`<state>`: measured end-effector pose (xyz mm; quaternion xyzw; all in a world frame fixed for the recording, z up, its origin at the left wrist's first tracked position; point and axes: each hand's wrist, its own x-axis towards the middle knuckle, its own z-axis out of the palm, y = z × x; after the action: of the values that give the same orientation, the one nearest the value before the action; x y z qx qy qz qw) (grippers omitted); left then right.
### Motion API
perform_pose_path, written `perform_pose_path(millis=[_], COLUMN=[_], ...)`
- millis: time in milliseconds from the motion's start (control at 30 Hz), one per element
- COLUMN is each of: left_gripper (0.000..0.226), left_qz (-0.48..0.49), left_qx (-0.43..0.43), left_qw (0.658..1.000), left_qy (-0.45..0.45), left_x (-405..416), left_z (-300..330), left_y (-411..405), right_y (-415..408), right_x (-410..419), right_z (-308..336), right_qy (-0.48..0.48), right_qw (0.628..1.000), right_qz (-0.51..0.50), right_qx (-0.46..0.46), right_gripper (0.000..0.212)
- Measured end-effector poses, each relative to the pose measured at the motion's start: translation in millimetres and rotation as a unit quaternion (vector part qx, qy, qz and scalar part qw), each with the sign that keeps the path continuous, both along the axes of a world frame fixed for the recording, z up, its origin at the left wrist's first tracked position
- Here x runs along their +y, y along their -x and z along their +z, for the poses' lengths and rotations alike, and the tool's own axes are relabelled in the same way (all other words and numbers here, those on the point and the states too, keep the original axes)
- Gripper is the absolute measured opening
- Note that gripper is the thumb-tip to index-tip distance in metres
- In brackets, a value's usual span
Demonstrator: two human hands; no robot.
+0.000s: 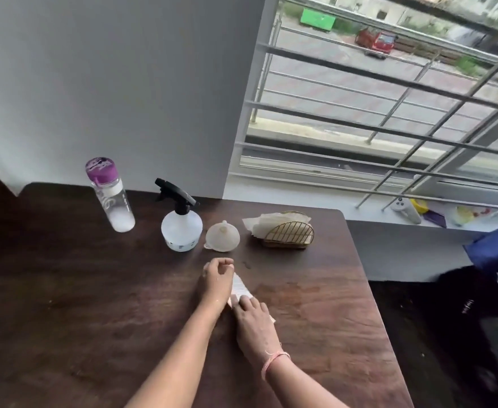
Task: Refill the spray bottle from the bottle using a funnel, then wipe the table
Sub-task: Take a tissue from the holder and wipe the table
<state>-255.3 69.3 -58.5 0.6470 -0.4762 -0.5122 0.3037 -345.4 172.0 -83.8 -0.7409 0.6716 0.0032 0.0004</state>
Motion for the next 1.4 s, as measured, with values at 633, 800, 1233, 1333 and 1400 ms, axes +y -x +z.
perform_pose_path(millis=[633,800,1233,1333,1400], left_gripper=[0.038,0.038,0.043,0.046,0.046], left_qz=[-0.175,-0.229,-0.176,-0.176,-0.17], left_qx=[-0.254,-0.287,-0.224,-0.214,-0.204], left_qw=[0.943,0.927,0.956,0.959,0.962], left_qy=[0.125,0.083,0.074,0.068,0.059], left_x=[-69.0,-74.7,-82.8,-83.1,-82.3], left_z=[56.7,66.9,57.6,60.6,63.3], left_y=[23.2,31.9,25.7,27.4,27.5], right_y=[19.5,51.7,10.0,44.9,77.4], right_x=[-42.7,-58.5,-52.6,-51.6,-56.6], right_z=[-0.8,-1.7,-18.5,-17.8,-13.4], right_qy=[0.036,0.028,0.081,0.109,0.096], right_qw=[0.997,0.984,0.994,0.992,0.975], right_qz=[-0.027,-0.171,0.049,-0.05,-0.196], right_qx=[-0.066,-0.049,-0.048,-0.044,-0.048], right_gripper=[0.053,0.049,0.054,0.051,0.05])
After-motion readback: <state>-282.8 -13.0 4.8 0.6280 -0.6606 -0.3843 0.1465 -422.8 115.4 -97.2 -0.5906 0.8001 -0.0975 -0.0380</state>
